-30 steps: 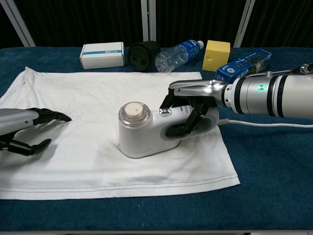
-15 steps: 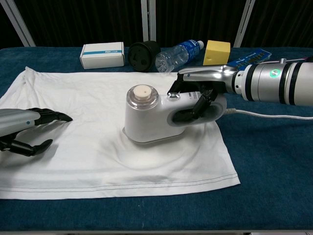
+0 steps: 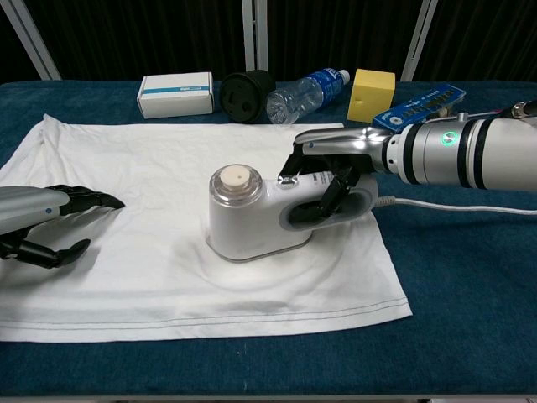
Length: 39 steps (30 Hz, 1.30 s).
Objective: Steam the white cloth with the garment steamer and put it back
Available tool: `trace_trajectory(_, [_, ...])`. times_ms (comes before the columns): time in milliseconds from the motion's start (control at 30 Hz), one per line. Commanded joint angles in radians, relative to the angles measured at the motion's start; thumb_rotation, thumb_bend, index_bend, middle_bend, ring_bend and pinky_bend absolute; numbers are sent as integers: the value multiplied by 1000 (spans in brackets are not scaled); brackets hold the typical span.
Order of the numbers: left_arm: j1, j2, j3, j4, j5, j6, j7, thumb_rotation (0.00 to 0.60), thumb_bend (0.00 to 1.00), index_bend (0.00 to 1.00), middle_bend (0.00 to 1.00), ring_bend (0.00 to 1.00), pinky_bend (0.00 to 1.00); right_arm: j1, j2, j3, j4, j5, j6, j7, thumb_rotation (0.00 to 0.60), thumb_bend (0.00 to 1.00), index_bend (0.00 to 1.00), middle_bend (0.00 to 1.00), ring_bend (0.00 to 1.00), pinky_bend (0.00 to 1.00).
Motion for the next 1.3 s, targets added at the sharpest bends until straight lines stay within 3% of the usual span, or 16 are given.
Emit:
trace_trajectory(33, [-1, -1, 1, 0, -2, -1, 2, 293, 463, 67, 60, 0, 0, -4, 24, -31, -42, -38, 11, 2, 600, 495, 969, 892, 950, 818])
trace_trajectory(333, [-4, -3, 3, 2, -7, 1, 5, 292, 463, 67, 60, 0, 0, -25, 101, -111, -156, -118, 52, 17, 600, 495, 969, 892, 950, 818])
trace_trajectory(667, [13, 34, -2, -29, 20, 59, -15, 292, 463, 67, 60, 0, 0, -115, 230, -110, -179, -121, 238, 54, 600, 495, 969, 892, 950, 818])
trace_trajectory(867, [47, 90, -8, -60, 41, 133, -46, 291, 463, 67, 60, 0, 0, -210, 300, -118, -122, -17, 288, 43, 600, 495, 968, 892, 950, 818])
trace_trajectory(1067, [80, 137, -11, -77, 38, 182, -70, 291, 463, 67, 60, 0, 0, -270, 293, -139, -22, 34, 266, 99, 600, 495, 949, 892, 934, 802])
trace_trajectory(1200, [97, 158, -8, -87, 31, 194, -81, 293, 463, 67, 60, 0, 0, -290, 265, -141, 54, 45, 240, 139, 600, 495, 914, 892, 888, 759])
trace_trajectory(1300, [107, 166, -7, -94, 27, 203, -82, 294, 463, 67, 60, 0, 0, -295, 244, -136, 101, 45, 227, 156, 600, 481, 849, 881, 793, 673])
